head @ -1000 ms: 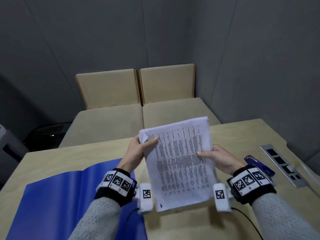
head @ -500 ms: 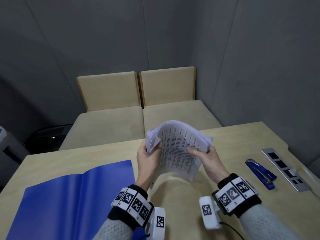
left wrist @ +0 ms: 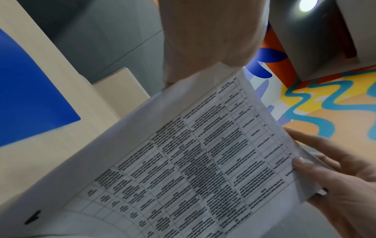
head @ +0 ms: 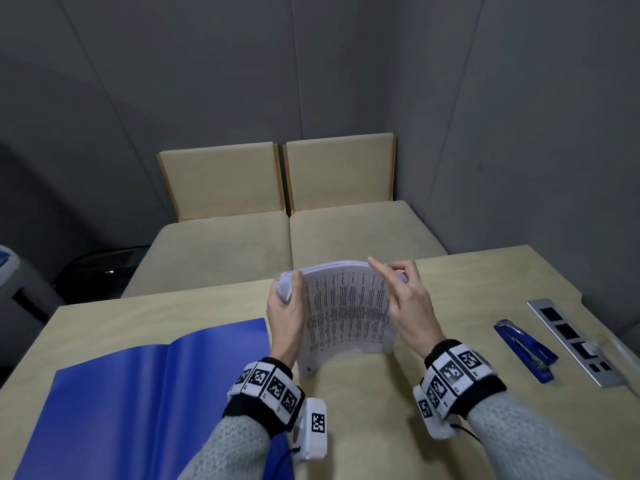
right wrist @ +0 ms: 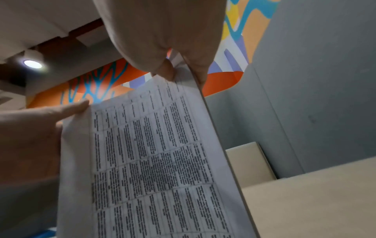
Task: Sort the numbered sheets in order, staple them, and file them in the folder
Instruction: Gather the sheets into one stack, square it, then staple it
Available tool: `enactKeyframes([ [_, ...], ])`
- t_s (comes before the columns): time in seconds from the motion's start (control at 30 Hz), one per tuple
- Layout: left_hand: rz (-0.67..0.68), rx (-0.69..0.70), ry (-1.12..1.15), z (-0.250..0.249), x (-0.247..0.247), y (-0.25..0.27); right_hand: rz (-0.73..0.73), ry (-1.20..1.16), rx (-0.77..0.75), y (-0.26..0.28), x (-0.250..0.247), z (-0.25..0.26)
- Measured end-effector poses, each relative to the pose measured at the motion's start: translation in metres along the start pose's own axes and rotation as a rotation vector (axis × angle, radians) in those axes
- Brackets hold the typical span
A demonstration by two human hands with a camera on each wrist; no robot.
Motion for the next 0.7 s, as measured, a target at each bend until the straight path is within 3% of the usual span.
enactKeyframes([
  [0.17, -0.007, -0.037, 0.027, 0.005, 0.0, -0.006, -0.032, -0.006, -0.03, 0.0, -0.003, -0.002],
  [0.47, -0.147, -0.04, -0.1, -0.006, -0.007, -0.012, -0.005, 0.042, -0.064, -0.001, 0.001, 0.007],
  [0.7, -0.122, -0.026, -0.085, -0.012, -0.002, -0.014, -0.021, 0.037, -0.072, -0.001, 0.001, 0.012],
])
Point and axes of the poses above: each hand's wrist, its own y-axis away from the middle knuckle, its own x-axis out of the palm, z = x × y, the point moved 9 cm from there along -y, towards the middle knuckle, and after that the axes turned 2 degrees about y, right-handed, at the moved point
